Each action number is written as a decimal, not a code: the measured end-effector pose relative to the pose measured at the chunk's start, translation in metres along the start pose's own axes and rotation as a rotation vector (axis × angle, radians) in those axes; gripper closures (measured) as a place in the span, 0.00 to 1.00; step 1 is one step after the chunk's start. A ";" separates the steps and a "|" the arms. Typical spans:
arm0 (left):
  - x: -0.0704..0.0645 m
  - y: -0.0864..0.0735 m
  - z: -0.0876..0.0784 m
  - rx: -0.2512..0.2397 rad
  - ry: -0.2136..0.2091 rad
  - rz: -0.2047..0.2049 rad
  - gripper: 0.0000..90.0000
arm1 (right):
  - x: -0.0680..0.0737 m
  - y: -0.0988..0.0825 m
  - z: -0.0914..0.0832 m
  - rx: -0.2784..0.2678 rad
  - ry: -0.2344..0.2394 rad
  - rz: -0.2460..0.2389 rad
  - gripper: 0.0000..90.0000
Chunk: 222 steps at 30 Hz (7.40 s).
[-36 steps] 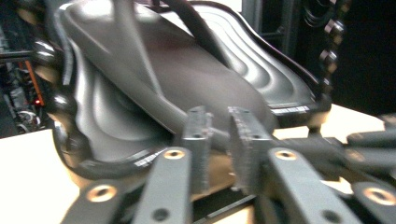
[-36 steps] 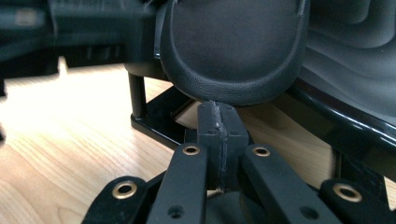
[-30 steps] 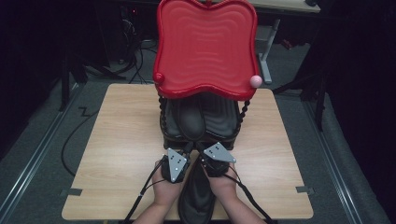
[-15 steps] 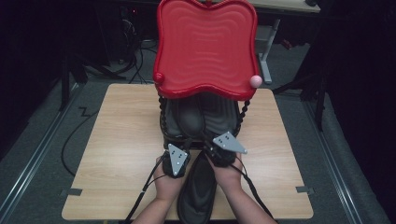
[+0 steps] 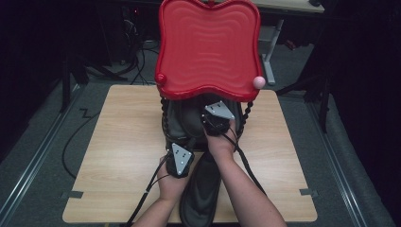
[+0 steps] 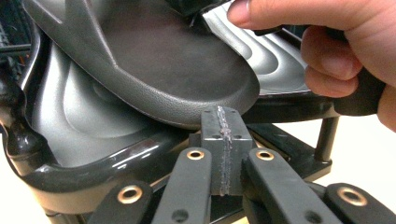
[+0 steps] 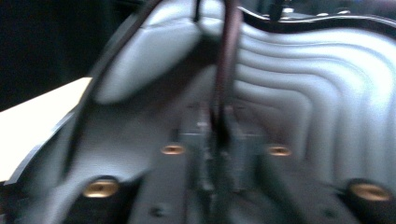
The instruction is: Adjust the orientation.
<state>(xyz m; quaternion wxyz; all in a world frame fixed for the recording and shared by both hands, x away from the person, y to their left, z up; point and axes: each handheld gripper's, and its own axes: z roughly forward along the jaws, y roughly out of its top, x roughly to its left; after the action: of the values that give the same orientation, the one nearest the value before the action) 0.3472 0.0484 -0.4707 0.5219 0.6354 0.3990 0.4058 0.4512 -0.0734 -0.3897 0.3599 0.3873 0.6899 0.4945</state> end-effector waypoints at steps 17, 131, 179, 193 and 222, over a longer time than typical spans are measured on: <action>0.011 0.006 0.003 0.011 0.048 -0.012 0.99 | -0.005 -0.006 -0.017 -0.040 -0.030 0.043 0.80; 0.080 -0.025 -0.081 0.077 0.051 -0.094 0.59 | 0.002 -0.135 -0.169 0.249 0.412 -0.021 0.66; 0.044 -0.060 -0.126 0.304 0.107 -0.141 0.49 | 0.086 -0.117 -0.069 0.299 0.500 -0.044 0.66; 0.005 -0.050 -0.129 0.252 -0.008 -0.106 0.61 | 0.068 -0.125 -0.114 0.303 0.433 -0.068 0.85; -0.047 0.032 -0.063 -0.029 -0.261 0.079 0.66 | -0.020 -0.097 -0.197 0.085 0.126 0.039 0.84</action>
<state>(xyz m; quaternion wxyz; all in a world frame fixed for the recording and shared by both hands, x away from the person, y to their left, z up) 0.2749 0.0213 -0.4355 0.5623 0.6904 0.2963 0.3456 0.2696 -0.1913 -0.4315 0.2891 0.3836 0.7240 0.4950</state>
